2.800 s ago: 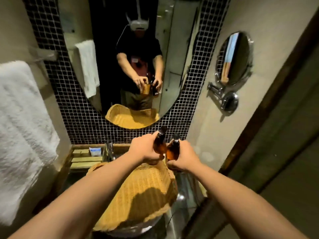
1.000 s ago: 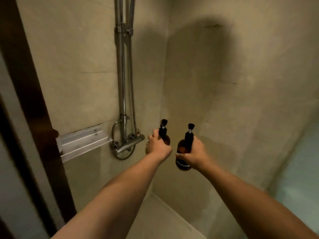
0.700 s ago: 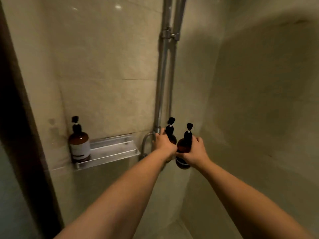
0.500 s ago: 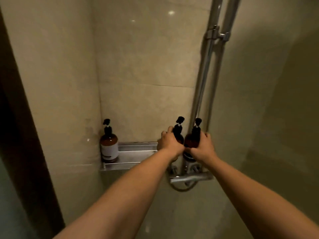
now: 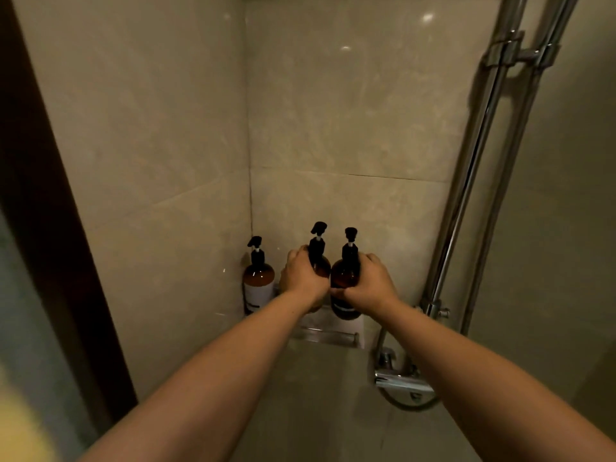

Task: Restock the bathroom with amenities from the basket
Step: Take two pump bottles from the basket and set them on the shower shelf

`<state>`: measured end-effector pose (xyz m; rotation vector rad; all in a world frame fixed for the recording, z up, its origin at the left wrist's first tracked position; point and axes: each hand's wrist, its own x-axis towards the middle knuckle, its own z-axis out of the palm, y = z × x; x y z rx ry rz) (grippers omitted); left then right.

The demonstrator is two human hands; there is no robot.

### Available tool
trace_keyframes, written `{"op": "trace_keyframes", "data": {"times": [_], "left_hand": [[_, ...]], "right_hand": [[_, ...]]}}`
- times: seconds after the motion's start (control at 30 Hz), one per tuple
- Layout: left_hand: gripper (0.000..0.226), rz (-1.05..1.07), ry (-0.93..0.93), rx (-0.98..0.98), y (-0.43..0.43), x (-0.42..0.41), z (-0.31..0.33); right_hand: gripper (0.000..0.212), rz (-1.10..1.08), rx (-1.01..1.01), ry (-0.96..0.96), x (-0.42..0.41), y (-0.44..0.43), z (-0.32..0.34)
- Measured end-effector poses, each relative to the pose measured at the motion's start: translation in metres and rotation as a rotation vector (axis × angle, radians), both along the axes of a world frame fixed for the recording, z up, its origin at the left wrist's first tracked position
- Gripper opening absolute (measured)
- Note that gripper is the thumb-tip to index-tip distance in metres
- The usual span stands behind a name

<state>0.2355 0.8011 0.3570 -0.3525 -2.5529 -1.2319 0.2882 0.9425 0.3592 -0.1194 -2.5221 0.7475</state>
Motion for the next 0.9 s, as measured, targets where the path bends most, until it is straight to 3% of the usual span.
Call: {"op": "trace_keyframes", "data": {"times": [0.33,0.57,0.73,0.9], "left_hand": [[0.061,-0.005,-0.012,-0.061,0.001,-0.010,-0.016],[0.077,-0.047,-0.023,-0.107,0.001,-0.015,-0.036],[0.068,-0.083,-0.050,-0.107,0.001,-0.019,-0.051],[0.062,-0.077,-0.084,-0.027,0.001,-0.023,-0.062]], "right_hand": [[0.070,-0.019,-0.038,-0.040,-0.007,-0.003,-0.011],[0.059,-0.010,-0.053,-0.077,-0.014,0.002,-0.034],[0.052,0.012,-0.066,-0.090,-0.016,0.003,-0.046],[0.065,0.006,-0.084,-0.091,-0.024,0.004,-0.052]]}}
